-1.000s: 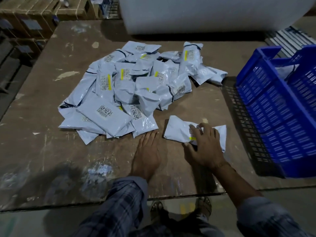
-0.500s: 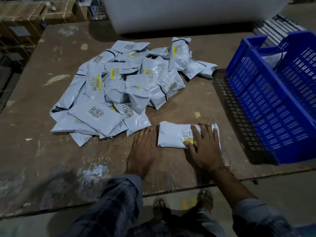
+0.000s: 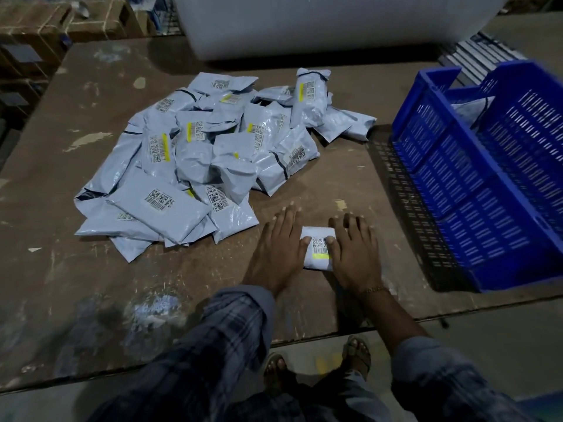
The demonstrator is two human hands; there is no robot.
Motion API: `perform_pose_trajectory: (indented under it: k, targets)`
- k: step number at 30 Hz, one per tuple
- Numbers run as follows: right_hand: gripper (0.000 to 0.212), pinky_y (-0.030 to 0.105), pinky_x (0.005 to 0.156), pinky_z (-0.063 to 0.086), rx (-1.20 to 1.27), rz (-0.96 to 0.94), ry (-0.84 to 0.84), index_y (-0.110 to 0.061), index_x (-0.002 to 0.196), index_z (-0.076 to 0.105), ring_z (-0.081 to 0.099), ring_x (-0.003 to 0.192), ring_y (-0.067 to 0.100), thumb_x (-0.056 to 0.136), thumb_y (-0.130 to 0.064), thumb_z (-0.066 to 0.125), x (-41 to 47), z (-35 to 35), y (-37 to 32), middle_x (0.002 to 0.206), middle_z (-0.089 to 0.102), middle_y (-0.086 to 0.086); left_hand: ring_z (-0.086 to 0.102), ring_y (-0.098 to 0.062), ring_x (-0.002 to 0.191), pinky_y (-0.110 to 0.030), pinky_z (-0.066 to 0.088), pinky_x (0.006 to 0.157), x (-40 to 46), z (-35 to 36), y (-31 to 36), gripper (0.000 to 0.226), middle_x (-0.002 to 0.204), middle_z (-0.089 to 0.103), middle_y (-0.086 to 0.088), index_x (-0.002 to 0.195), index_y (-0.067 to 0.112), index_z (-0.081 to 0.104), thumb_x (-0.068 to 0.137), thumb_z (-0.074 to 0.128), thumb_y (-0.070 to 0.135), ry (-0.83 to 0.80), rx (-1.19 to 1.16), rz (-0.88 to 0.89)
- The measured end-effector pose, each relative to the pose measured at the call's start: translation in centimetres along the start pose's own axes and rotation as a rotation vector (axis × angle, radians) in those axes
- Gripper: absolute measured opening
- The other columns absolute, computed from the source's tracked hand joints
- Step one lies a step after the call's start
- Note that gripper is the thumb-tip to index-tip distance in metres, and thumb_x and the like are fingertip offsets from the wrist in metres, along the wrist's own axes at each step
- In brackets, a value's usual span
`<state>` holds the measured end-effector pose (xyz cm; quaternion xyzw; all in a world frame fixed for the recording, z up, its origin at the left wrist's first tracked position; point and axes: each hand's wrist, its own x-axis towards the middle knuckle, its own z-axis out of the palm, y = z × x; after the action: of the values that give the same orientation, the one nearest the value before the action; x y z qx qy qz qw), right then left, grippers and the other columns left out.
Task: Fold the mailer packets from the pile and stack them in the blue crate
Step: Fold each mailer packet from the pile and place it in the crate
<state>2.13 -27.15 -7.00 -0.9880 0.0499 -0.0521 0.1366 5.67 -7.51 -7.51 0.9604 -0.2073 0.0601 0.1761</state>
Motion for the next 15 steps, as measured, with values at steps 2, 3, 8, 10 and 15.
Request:
perform_pose_trajectory:
  k: [2,3,8,10,15]
  targets:
    - [0.062,0.054,0.120,0.024,-0.031,-0.006,0.020,-0.020,0.154,0.046,0.034,0.146,0.040,0.106,-0.051,0.024,0.0,0.3,0.0,0.159,0.042,0.014,0.027,-0.028,0.158,-0.049,0.031,0.125,-0.1,0.7,-0.5,0.064,0.174,0.025,-0.011,0.167,0.010,0.023,0.111,0.025,0.042,-0.068,-0.008,-0.002]
    - [0.060,0.054,0.120,0.025,-0.045,-0.006,0.025,-0.021,0.154,0.046,0.034,0.147,0.040,0.105,-0.050,0.025,0.0,0.3,-0.1,0.159,0.042,0.014,0.024,-0.027,0.159,-0.047,0.028,0.127,-0.2,0.9,-0.7,0.064,0.175,0.023,-0.010,0.168,0.011,0.021,0.112,0.024,0.042,-0.083,-0.016,-0.006]
    - [0.057,0.055,0.124,0.021,-0.097,-0.020,0.004,-0.026,0.158,0.041,0.027,0.153,0.038,0.106,-0.047,0.030,0.1,1.0,0.2,0.165,0.034,0.013,0.015,-0.025,0.162,-0.044,0.020,0.128,0.0,1.0,-0.7,0.062,0.177,0.015,-0.006,0.169,0.019,0.016,0.112,0.021,0.042,-0.123,0.011,-0.008]
    - [0.056,0.055,0.125,0.019,-0.114,-0.021,-0.010,-0.029,0.158,0.040,0.024,0.154,0.037,0.106,-0.047,0.032,0.3,1.4,0.3,0.168,0.031,0.012,0.014,-0.027,0.162,-0.045,0.020,0.128,0.1,1.1,-0.7,0.061,0.177,0.015,-0.007,0.169,0.020,0.018,0.112,0.022,0.042,-0.137,0.032,-0.005]
    - [0.056,0.053,0.125,0.020,-0.125,-0.014,-0.020,-0.032,0.158,0.041,0.022,0.155,0.036,0.105,-0.047,0.034,0.5,1.7,0.4,0.169,0.028,0.012,0.014,-0.028,0.162,-0.046,0.021,0.128,0.2,1.4,-0.7,0.058,0.177,0.015,-0.009,0.169,0.025,0.021,0.113,0.025,0.042,-0.143,0.061,-0.009]
